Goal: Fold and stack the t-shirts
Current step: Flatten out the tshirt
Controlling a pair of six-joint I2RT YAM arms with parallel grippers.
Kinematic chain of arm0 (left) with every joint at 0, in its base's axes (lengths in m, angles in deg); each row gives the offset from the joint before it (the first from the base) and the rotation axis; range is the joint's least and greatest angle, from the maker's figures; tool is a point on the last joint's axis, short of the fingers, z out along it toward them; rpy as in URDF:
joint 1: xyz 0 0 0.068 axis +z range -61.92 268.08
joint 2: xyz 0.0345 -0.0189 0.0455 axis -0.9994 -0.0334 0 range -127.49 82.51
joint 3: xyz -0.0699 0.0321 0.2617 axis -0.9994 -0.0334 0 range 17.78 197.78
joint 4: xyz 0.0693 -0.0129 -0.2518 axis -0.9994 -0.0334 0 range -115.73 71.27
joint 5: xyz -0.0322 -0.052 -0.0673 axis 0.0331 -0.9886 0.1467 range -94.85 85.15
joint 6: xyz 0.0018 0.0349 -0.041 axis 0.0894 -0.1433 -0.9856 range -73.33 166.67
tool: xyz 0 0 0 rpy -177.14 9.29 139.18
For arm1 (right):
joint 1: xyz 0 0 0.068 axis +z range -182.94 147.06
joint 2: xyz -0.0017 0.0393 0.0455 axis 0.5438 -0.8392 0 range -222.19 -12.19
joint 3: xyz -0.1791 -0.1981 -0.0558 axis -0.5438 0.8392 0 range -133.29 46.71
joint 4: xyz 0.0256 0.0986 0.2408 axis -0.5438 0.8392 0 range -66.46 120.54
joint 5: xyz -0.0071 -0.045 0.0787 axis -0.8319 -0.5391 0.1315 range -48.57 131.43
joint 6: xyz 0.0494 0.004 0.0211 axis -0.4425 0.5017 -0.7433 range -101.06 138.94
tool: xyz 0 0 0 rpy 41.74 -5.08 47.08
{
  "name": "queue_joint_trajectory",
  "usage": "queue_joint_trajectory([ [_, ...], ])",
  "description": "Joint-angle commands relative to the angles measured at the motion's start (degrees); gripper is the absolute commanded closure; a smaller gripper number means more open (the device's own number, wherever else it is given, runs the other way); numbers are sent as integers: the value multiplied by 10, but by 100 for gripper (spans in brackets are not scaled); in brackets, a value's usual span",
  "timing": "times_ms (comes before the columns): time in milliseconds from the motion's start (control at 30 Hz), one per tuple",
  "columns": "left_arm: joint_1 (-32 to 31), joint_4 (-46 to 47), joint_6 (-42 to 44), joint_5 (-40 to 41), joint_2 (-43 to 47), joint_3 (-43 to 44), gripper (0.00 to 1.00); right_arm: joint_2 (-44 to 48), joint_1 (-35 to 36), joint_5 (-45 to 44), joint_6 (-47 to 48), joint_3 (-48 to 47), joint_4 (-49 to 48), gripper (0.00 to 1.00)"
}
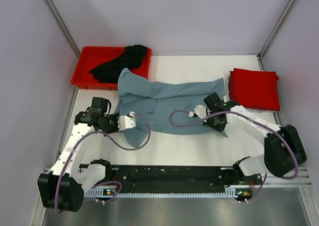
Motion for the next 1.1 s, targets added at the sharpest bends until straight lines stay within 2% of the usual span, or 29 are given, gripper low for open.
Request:
queue_joint_trajectory([
  [0, 1, -30, -146, 24, 43, 181, 100, 148, 8, 3, 2, -52, 56, 100],
  [167, 4, -32, -233, 115, 56, 409, 100, 283, 8, -4, 20, -158, 83, 100],
  [333, 4, -6, -260, 221, 30, 655, 100, 348, 9, 7, 50, -274, 96, 100],
  [533, 3, 12, -238, 285, -2, 825, 100, 366, 8, 20, 69, -373, 135, 100],
  [633, 3, 18, -227, 301, -8, 855, 100, 365, 8, 26, 69, -395, 136, 100],
  [767, 3, 41, -220, 315, -18, 851, 100, 338, 9, 23, 69, -411, 122, 100],
  [900, 3, 99, -205, 326, -33, 776, 100, 275, 5, -40, 77, -425, 72, 100],
  [967, 3, 161, -191, 335, -46, 735, 100, 232, -9, -48, 81, -451, 44, 100],
  [1067, 4, 215, -185, 347, -93, 726, 100, 159, -71, -27, 46, -523, 0, 100],
])
